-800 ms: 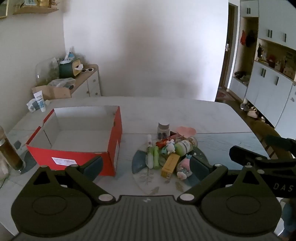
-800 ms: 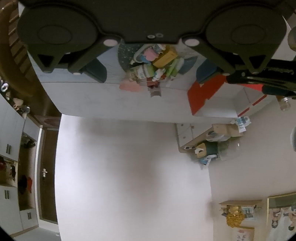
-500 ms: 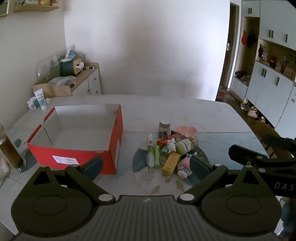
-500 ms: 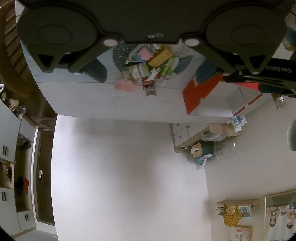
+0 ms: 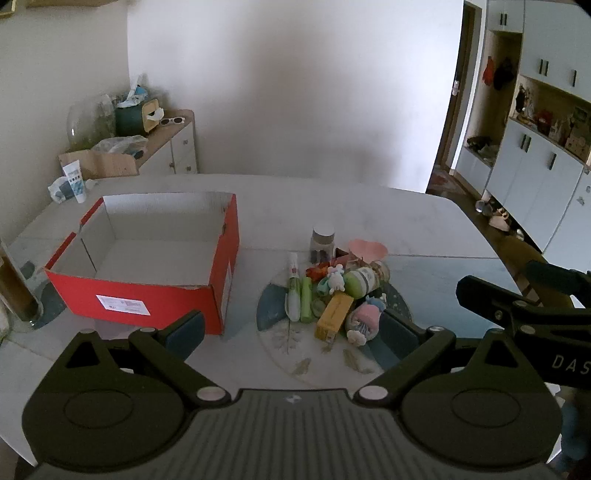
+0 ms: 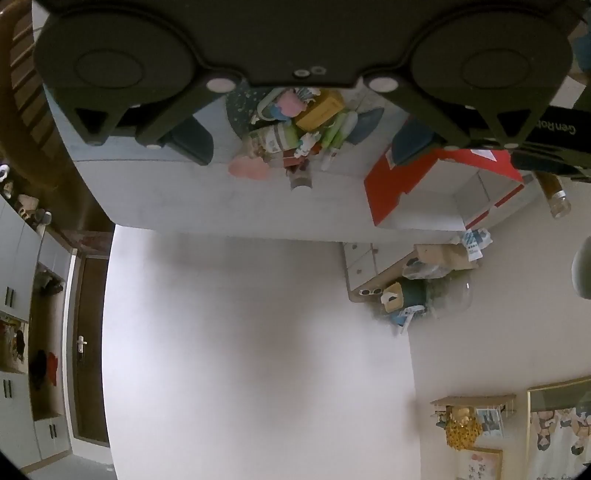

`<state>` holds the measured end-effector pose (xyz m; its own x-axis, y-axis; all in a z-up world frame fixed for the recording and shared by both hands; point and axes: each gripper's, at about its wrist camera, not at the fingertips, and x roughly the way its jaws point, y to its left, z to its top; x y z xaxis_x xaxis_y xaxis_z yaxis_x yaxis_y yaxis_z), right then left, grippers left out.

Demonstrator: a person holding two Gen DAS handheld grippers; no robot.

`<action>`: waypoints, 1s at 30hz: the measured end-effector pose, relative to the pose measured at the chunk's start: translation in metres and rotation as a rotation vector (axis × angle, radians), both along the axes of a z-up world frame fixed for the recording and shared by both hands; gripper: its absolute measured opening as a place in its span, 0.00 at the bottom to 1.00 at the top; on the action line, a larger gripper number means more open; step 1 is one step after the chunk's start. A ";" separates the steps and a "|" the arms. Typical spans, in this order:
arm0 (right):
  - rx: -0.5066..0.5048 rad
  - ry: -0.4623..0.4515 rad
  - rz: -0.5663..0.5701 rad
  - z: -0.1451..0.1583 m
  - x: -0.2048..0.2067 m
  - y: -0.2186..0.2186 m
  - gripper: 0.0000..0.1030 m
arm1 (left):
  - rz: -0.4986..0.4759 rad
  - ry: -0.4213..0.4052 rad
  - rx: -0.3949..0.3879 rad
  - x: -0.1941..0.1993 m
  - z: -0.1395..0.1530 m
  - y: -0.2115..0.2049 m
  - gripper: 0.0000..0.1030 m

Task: Organize rigid objects
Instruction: 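Move both tools toward the cluster of items on the table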

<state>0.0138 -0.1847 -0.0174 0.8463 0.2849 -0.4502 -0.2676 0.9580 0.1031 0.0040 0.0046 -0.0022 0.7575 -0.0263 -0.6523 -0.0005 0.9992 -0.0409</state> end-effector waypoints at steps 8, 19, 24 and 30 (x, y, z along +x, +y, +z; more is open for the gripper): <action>-0.012 -0.027 -0.018 0.003 -0.007 -0.005 1.00 | -0.007 -0.015 0.011 0.001 0.005 -0.008 0.98; -0.002 -0.033 -0.023 0.002 -0.005 -0.010 0.99 | -0.021 -0.020 0.005 0.004 0.007 -0.014 0.98; 0.002 -0.033 -0.021 0.002 -0.003 -0.010 0.98 | -0.034 -0.023 0.001 0.009 0.006 -0.013 0.98; 0.007 -0.008 -0.010 -0.002 0.004 -0.009 0.94 | -0.050 -0.006 -0.003 0.020 -0.001 -0.010 0.98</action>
